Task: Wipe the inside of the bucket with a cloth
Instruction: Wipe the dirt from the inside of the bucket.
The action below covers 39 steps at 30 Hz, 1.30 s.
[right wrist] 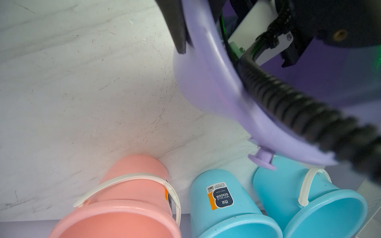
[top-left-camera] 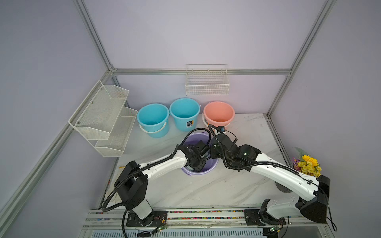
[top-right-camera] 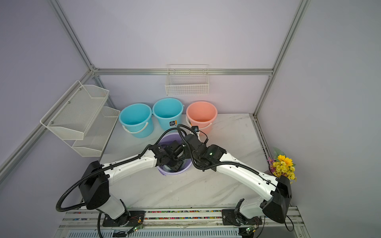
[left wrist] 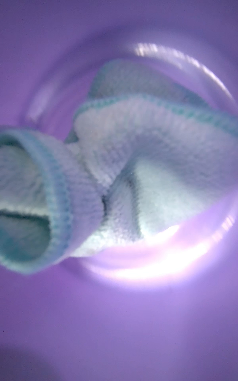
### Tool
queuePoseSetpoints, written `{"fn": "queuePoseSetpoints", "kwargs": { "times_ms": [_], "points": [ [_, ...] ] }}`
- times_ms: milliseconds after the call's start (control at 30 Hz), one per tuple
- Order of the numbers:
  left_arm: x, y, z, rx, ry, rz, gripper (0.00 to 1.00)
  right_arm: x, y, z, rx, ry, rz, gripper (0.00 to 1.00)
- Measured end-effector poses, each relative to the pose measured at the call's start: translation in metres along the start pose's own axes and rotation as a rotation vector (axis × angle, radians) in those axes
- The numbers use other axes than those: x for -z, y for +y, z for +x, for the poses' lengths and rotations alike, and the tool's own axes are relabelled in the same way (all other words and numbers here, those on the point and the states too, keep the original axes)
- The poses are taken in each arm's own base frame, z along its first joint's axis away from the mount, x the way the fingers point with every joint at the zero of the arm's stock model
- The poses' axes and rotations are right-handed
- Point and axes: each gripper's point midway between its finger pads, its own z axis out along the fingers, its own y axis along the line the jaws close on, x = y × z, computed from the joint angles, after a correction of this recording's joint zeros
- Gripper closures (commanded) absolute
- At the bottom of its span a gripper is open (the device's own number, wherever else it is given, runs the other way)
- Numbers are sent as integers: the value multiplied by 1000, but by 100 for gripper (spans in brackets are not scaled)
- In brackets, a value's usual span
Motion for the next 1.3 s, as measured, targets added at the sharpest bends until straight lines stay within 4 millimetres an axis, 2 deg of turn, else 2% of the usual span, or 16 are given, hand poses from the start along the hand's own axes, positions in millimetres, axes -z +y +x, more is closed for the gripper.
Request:
{"fn": "queuePoseSetpoints", "kwargs": {
  "times_ms": [167, 333, 533, 800, 1067, 1300],
  "points": [
    [4, 29, -4, 18, 33, -210, 100, 0, 0, -1, -15, -2, 1, 100],
    [13, 49, -20, 114, 10, -330, 100, -1, -2, -3, -66, -5, 1, 100],
    [15, 52, -40, 205, -60, -351, 100, 0, -6, -10, -140, -28, -5, 100],
    [1, 28, -56, 366, -208, -166, 100, -6, -11, 7, -194, -4, -11, 100],
    [4, -16, -88, 421, -334, 192, 100, -4, -12, 8, -250, -11, -25, 100],
    [10, -53, -88, 376, -297, 472, 100, -5, -18, 8, -247, 4, -15, 100]
  ]
}}
